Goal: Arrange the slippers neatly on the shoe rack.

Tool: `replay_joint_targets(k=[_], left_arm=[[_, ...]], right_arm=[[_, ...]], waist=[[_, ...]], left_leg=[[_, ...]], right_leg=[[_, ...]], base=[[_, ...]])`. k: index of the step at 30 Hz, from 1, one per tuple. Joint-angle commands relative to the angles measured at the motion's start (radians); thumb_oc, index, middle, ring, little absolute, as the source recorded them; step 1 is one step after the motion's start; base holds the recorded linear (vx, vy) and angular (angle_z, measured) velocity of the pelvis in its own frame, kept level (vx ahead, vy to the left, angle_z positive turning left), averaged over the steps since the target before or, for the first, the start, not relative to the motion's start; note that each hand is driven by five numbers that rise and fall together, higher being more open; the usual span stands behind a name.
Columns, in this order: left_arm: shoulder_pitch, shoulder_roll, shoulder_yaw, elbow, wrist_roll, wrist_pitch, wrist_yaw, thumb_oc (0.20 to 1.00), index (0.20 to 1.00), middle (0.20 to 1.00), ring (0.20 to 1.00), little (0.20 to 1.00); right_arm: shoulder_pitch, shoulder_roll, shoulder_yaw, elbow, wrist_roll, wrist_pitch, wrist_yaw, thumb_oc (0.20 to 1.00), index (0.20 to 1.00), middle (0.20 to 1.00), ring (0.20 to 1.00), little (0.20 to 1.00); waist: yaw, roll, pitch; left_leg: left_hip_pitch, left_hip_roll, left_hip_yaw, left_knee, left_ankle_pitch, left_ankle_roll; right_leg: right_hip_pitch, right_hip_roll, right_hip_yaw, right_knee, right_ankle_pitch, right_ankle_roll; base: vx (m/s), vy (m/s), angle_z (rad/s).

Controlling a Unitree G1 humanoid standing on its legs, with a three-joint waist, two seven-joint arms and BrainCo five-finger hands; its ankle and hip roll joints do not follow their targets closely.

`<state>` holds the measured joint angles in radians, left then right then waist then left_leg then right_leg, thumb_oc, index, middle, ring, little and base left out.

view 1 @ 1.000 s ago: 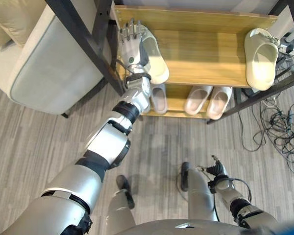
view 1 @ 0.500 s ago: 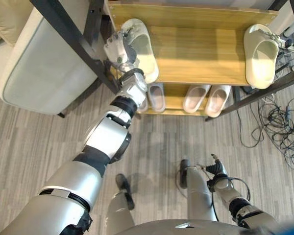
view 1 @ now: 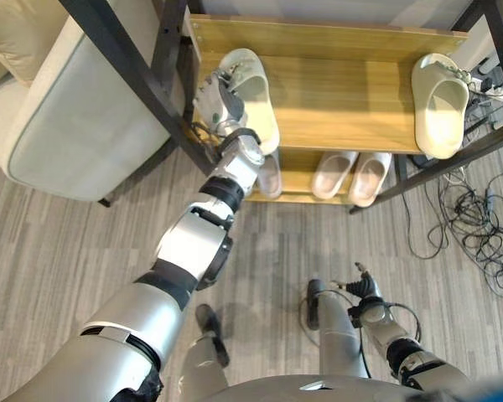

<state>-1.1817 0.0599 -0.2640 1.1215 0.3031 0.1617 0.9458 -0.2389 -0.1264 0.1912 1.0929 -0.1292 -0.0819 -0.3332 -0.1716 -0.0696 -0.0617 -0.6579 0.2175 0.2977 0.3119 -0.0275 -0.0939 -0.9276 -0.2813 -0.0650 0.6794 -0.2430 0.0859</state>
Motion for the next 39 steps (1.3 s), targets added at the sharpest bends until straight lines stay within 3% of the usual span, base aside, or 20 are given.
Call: replay_joint_targets(k=[1, 15, 19, 20, 22, 24, 39], left_arm=[[-0.107, -0.055, 0.055, 0.015, 0.028, -0.048, -0.003, 0.200, 0.200, 0.200, 0.200, 0.200], [-0.182, -0.144, 0.089, 0.039, 0.003, -0.073, 0.002, 0.200, 0.200, 0.200, 0.200, 0.200], [-0.240, -0.134, 0.108, 0.075, -0.030, -0.100, 0.044, 0.200, 0.200, 0.200, 0.200, 0.200], [-0.276, -0.119, 0.107, 0.109, -0.048, -0.109, 0.065, 0.200, 0.200, 0.200, 0.200, 0.200], [-0.304, -0.106, 0.104, 0.138, -0.058, -0.117, 0.087, 0.200, 0.200, 0.200, 0.200, 0.200], [-0.313, -0.105, 0.100, 0.154, -0.064, -0.115, 0.095, 0.200, 0.200, 0.200, 0.200, 0.200], [-0.399, -0.110, 0.095, 0.240, -0.124, -0.107, 0.101, 0.200, 0.200, 0.200, 0.200, 0.200]], right_arm=[[-0.101, -0.047, -0.004, 0.009, 0.013, 0.001, 0.000, 1.000, 1.000, 1.000, 1.000, 1.000], [-0.158, -0.089, 0.000, 0.041, 0.031, 0.003, -0.004, 1.000, 1.000, 1.000, 1.000, 1.000], [-0.178, -0.104, -0.004, 0.060, 0.035, 0.006, 0.001, 1.000, 1.000, 1.000, 1.000, 1.000], [-0.174, -0.111, -0.002, 0.062, 0.032, 0.005, 0.002, 1.000, 1.000, 1.000, 1.000, 1.000], [-0.177, -0.116, -0.001, 0.067, 0.028, 0.004, 0.003, 1.000, 1.000, 1.000, 1.000, 1.000], [-0.175, -0.120, -0.001, 0.072, 0.026, 0.004, 0.003, 1.000, 1.000, 1.000, 1.000, 1.000], [-0.185, -0.114, -0.003, 0.118, 0.018, -0.001, -0.006, 1.000, 1.000, 1.000, 1.000, 1.000]], waist=[[-0.019, 0.002, 0.112], [-0.046, 0.042, 0.135], [-0.059, 0.050, 0.141], [-0.067, 0.058, 0.139], [-0.078, 0.058, 0.140], [-0.078, 0.065, 0.137], [-0.093, 0.084, 0.126]], left_leg=[[-0.056, -0.036, 0.034, 0.141, -0.143, 0.052], [-0.005, -0.003, 0.089, 0.120, -0.132, 0.025], [0.004, 0.005, 0.112, 0.118, -0.131, 0.018], [0.017, 0.008, 0.118, 0.122, -0.164, 0.009], [0.012, 0.012, 0.135, 0.113, -0.133, 0.011], [0.024, 0.014, 0.134, 0.121, -0.167, 0.004], [0.072, 0.049, 0.184, 0.120, -0.168, -0.031]], right_leg=[[0.162, 0.012, 0.026, -0.401, 0.273, 0.121], [0.118, 0.060, 0.101, -0.351, 0.251, 0.079], [0.100, 0.069, 0.121, -0.344, 0.252, 0.073], [0.098, 0.071, 0.123, -0.329, 0.224, 0.071], [0.081, 0.082, 0.147, -0.336, 0.253, 0.066], [0.084, 0.081, 0.142, -0.320, 0.222, 0.068], [0.065, 0.114, 0.187, -0.284, 0.200, 0.041]], base=[[-0.01, -0.064, -0.05], [0.00, -0.048, -0.12], [0.02, -0.015, -0.13], [0.00, -0.011, -0.08], [0.02, -0.006, -0.13], [0.11, 0.028, -0.19], [0.04, -0.032, -0.11]])
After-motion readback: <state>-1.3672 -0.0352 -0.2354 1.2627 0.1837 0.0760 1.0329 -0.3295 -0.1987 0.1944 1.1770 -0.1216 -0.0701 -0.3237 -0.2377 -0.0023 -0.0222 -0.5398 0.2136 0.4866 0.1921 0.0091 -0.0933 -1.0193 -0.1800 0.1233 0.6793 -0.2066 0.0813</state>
